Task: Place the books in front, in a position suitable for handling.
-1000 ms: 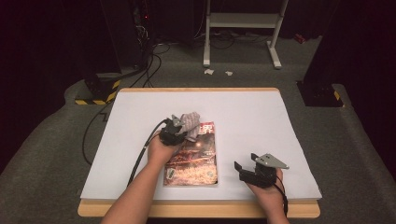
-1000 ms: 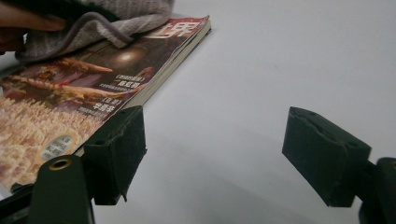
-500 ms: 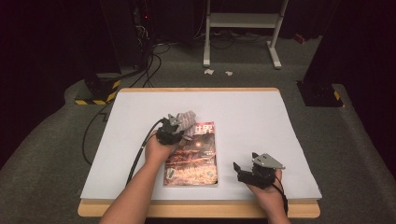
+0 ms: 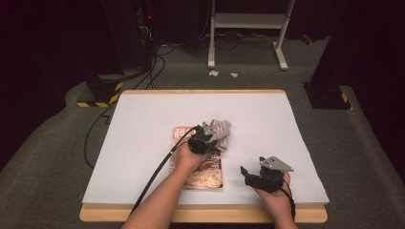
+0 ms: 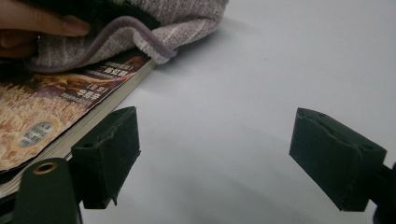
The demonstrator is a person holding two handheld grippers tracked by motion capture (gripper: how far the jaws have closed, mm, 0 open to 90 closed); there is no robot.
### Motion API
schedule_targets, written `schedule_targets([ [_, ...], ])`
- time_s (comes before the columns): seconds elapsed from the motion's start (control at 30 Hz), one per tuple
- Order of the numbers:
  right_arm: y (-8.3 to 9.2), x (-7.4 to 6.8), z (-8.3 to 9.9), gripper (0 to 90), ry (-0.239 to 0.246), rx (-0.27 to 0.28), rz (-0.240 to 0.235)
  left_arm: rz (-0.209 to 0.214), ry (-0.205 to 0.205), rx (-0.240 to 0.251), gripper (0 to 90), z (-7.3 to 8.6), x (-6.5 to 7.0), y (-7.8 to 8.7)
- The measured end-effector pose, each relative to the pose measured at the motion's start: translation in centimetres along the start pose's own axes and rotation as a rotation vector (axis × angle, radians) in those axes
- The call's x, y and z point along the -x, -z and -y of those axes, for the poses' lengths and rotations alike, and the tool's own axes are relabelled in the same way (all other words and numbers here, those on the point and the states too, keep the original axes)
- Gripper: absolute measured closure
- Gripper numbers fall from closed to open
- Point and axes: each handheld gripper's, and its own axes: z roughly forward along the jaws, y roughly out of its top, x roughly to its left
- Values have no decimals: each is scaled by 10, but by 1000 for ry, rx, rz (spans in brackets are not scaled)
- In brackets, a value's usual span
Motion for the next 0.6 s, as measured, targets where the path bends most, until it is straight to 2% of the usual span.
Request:
schedule_targets([
  [0.1, 1, 1, 1, 151, -13, -4, -4, -4, -13, -8, 695, 5, -3, 5],
  [0.13, 1, 2, 1, 152, -16, -7, -6, -25, -19, -13, 695, 12, -8, 11],
  [0.37, 2, 4, 3, 150, -43, -2, -40, -129, 55, -32, 696, 55, -58, 51],
  [0.43, 2, 3, 3, 151, -44, 4, -41, -144, 61, -37, 696, 59, -63, 55],
  [0.47, 3, 3, 2, 155, -45, 8, -40, -170, 79, -46, 696, 67, -72, 65],
  [0.53, 2, 3, 2, 160, -48, 4, -41, -177, 87, -56, 696, 72, -76, 71],
  [0.6, 1, 3, 3, 162, -47, -2, -37, -179, 83, -62, 696, 71, -73, 71],
])
